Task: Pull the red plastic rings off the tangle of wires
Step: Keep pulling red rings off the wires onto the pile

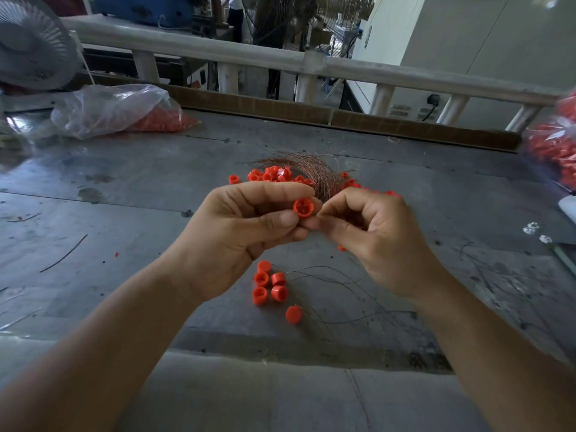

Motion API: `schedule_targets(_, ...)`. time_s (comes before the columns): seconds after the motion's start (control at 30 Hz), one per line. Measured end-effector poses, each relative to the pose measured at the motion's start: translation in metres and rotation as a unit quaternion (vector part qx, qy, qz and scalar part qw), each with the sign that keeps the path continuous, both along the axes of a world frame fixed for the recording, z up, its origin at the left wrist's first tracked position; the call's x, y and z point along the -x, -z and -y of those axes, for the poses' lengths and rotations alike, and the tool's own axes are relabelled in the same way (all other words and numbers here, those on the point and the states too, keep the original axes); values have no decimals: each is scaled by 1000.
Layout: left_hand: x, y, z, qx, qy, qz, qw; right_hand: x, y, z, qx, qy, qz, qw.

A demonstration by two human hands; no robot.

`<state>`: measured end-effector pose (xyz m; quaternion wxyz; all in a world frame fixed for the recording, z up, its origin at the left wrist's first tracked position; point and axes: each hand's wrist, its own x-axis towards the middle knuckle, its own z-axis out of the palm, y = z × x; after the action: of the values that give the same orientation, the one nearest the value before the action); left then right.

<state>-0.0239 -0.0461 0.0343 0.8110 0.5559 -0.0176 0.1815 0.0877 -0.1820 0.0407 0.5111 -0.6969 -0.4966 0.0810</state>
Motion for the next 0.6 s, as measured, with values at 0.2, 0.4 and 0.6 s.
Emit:
schedule_targets(0.2, -2, 2, 1, 23, 23, -8, 999, -1, -1, -2, 33, -28, -1, 999)
schedule_targets(0.4, -2, 2, 0, 40, 1, 0, 999, -45, -5, 12, 21, 182, 29, 983)
schedule_targets(0.6, -2, 1, 1, 40, -3, -2, 999, -63, 14, 11, 194, 197, 109, 955)
